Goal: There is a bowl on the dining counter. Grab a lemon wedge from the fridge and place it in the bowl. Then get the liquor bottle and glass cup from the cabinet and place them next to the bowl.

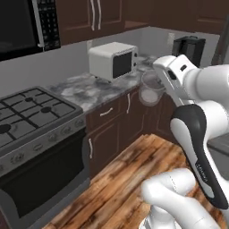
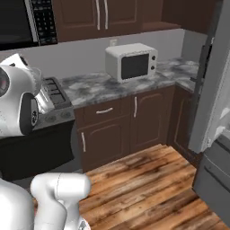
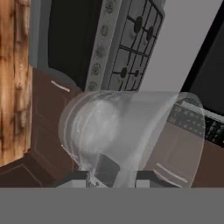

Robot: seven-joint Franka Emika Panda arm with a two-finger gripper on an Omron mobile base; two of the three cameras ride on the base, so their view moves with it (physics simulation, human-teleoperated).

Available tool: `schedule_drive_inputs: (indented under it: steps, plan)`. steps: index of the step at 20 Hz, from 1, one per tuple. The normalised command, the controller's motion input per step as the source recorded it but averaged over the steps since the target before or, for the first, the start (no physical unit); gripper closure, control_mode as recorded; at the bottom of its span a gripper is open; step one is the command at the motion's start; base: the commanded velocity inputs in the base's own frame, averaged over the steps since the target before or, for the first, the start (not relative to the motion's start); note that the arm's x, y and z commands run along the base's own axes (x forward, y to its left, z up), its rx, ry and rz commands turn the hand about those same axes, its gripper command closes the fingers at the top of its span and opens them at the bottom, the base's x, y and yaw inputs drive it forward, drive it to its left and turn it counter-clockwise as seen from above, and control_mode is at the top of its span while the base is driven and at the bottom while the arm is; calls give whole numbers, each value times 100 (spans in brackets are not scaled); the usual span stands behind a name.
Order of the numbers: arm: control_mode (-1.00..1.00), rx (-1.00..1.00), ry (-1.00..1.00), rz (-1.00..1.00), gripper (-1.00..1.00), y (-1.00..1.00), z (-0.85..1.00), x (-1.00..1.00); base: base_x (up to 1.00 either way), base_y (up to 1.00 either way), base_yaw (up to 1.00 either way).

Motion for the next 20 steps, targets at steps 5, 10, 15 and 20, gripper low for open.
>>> schedule_drive_inputs:
  steps: [5,10,15,20]
  plan:
    - [100,0,0,0,100,0,0,0,-98,52,-39]
    - [100,0,0,0,100,0,0,0,-85,37,-49]
    - [100,0,0,0,100,0,0,0,-68,15,-60]
    - [100,0,0,0,100,0,0,0,-51,10,-66]
